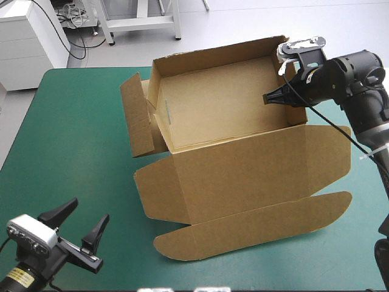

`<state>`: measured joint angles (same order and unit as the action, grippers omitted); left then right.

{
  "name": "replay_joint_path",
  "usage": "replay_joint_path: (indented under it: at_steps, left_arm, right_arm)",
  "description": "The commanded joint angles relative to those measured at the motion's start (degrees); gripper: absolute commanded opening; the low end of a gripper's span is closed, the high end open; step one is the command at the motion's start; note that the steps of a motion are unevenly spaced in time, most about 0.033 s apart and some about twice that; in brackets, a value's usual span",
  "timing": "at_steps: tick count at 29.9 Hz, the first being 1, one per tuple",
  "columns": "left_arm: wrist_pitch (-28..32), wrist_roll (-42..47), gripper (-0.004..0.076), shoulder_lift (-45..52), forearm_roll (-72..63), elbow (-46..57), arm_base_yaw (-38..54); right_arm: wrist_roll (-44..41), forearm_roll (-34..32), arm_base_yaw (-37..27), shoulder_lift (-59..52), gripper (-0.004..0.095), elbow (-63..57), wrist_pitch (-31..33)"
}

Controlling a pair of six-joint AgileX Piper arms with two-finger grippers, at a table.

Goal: Fold the box

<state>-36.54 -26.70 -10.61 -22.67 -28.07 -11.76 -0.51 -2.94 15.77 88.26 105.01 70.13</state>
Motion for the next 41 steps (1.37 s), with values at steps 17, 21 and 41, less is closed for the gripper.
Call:
replay_joint_path:
  at_steps: [17, 21, 41]
  left_arm:
    - [-6.11, 33.58, 0.0491, -54.60, 37.16, -33.94, 1.82]
    - [-5.72, 31.96, 0.0491, -63.41, 30.76, -37.69, 10.20]
    - [-10.27, -25.67, 0.0491, -86.30, -51.94, -38.16, 19.84]
  right_arm:
    - [0.93, 0.37, -0.01, -2.66, -0.0022, 1.95, -3.13]
    - [0.93, 0.26, -0.01, -2.66, -0.0022, 1.95, -3.13]
    - [1.11, -0.11, -0.01, -2.66, -0.0022, 1.95, -3.36]
